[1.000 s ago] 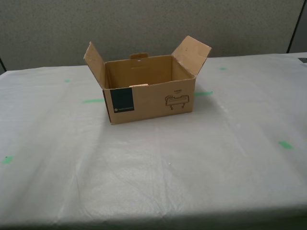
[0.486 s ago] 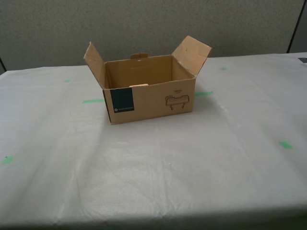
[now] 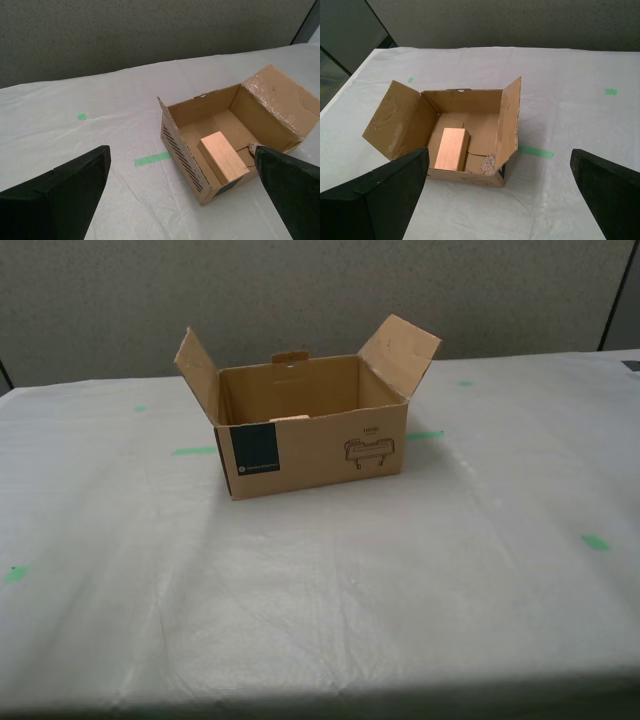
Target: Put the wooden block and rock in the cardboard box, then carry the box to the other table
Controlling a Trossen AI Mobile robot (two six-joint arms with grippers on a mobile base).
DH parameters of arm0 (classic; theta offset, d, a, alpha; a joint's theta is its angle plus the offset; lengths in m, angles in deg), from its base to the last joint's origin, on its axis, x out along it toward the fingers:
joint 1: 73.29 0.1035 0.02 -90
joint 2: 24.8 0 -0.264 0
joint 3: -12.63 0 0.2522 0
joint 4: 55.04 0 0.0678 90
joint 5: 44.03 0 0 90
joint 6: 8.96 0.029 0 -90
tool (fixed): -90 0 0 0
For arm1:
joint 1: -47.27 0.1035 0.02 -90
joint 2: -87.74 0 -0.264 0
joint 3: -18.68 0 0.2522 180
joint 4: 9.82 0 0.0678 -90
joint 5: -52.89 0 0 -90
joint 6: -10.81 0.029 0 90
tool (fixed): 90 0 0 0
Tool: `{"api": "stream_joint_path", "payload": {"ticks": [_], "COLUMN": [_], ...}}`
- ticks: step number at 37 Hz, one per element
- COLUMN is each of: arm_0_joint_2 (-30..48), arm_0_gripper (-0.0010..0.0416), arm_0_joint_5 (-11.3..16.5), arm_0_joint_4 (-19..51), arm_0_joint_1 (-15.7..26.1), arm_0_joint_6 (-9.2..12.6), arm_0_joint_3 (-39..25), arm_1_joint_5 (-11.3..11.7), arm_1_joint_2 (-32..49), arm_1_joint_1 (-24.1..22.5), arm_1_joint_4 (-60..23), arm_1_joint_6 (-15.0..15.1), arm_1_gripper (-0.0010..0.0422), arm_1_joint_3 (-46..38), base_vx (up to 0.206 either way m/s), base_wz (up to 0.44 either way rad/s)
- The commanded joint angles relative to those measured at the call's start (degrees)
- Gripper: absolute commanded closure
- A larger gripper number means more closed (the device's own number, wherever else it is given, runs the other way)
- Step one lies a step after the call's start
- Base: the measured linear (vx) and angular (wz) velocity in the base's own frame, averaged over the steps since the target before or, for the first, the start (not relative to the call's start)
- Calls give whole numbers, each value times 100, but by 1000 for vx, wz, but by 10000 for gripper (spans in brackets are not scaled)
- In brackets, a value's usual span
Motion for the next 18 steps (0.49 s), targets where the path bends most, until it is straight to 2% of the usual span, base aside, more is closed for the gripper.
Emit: {"api": "stream_joint_path", "payload": {"ticks": [1, 18], "arm_0_joint_2": [-2, -2], "arm_0_gripper": [13, 12], "arm_0_joint_5": [-17, -17], "arm_0_joint_4": [-13, -13], "arm_0_joint_1": [0, 0], "arm_0_joint_6": [2, 2], "arm_0_joint_3": [-2, -2], "arm_1_joint_5": [9, 9], "arm_1_joint_2": [0, 0], "arm_1_joint_1": [2, 0], "arm_1_joint_4": [7, 4], "arm_1_joint_6": [4, 4], "arm_1_gripper": [18, 18], "arm_1_joint_3": [-4, -4], "base_vx": [0, 0], "base_wz": [0, 0]}}
